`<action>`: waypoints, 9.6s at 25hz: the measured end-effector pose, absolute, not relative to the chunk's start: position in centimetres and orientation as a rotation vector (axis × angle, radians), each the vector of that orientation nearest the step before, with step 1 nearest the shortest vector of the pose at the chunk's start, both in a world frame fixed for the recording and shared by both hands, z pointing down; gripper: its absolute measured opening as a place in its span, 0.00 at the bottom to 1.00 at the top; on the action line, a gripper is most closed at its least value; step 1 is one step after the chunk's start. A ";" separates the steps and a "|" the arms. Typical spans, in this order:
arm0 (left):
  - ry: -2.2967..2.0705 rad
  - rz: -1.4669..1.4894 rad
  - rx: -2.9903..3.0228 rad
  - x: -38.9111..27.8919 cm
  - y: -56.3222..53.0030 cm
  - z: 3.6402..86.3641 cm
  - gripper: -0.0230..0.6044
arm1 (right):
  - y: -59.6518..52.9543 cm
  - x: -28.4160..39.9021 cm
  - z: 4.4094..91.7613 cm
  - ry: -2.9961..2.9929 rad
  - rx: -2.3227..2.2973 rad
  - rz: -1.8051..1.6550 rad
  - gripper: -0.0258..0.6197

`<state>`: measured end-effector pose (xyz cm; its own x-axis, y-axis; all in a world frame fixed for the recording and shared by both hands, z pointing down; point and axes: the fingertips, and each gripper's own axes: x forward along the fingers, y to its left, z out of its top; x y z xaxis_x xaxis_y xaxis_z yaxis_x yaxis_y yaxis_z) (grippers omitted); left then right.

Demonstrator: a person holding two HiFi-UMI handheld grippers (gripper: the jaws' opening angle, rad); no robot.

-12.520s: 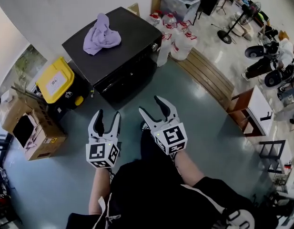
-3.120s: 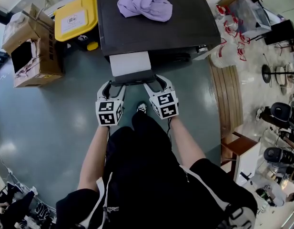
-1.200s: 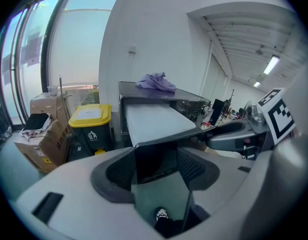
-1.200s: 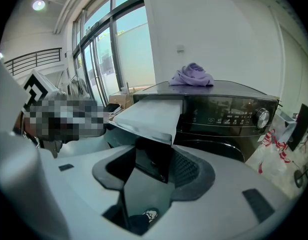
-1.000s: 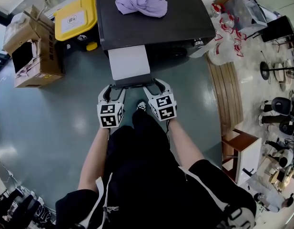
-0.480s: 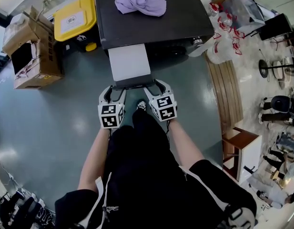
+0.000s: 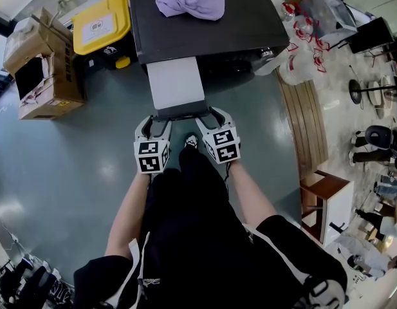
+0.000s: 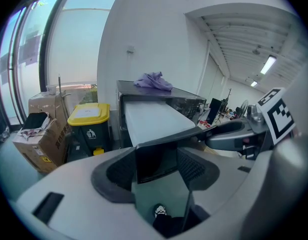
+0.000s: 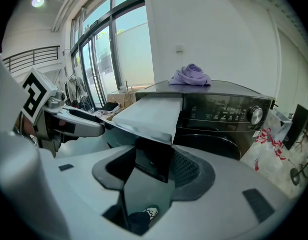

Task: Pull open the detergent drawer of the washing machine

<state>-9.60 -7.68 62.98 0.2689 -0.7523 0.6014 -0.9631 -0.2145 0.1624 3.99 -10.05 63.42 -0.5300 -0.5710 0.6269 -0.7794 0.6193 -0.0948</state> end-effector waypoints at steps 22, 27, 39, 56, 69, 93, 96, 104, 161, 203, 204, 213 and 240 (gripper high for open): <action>-1.549 0.555 2.032 -8.9 -5.6 63.0 0.45 | -7.9 4.7 63.6 -2.287 1.055 0.515 0.38; -1.548 0.556 2.033 -8.7 -5.2 63.0 0.45 | -7.5 4.9 63.5 -2.285 1.057 0.515 0.38; -1.552 0.549 2.037 -8.6 -4.5 62.9 0.45 | -6.8 5.0 63.5 -2.285 1.065 0.505 0.38; -1.538 0.541 2.041 -8.5 -2.9 62.9 0.45 | -5.1 5.1 63.3 -2.275 1.086 0.503 0.38; -1.532 0.538 2.054 -8.6 -2.3 62.7 0.45 | -4.5 5.0 63.3 -2.268 1.099 0.500 0.38; -1.487 0.567 2.089 -8.1 -1.3 63.0 0.45 | -3.6 5.4 64.0 -2.233 1.127 0.522 0.39; -1.475 0.585 2.109 -7.8 -0.9 63.3 0.45 | -3.4 5.7 64.7 -2.203 1.167 0.532 0.39; -1.467 0.541 2.088 -8.3 -0.1 63.2 0.45 | -2.2 6.2 64.2 -2.185 1.225 0.534 0.43; -1.778 0.067 2.212 -5.5 0.9 37.8 0.08 | -0.5 2.8 40.1 -2.578 1.062 0.296 0.05; -2.030 -0.130 2.426 -5.3 2.6 22.9 0.08 | -0.8 6.8 23.7 -2.774 1.333 -0.119 0.05; -2.030 -0.130 2.424 -5.3 2.6 22.9 0.08 | -0.7 6.8 23.7 -2.772 1.333 -0.121 0.05; -2.007 -0.139 2.438 -5.2 3.1 22.8 0.08 | -0.4 7.0 23.8 -2.759 1.339 -0.129 0.05; -1.961 -0.143 2.454 -4.0 3.1 23.2 0.08 | -0.3 8.0 23.9 -2.750 1.340 -0.137 0.05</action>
<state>-3.95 3.15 23.17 0.2184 -0.9731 -0.0729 -0.9734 -0.2225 0.0544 8.01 -0.32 23.90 -0.6145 -0.7882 0.0328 -0.7811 0.6138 0.1152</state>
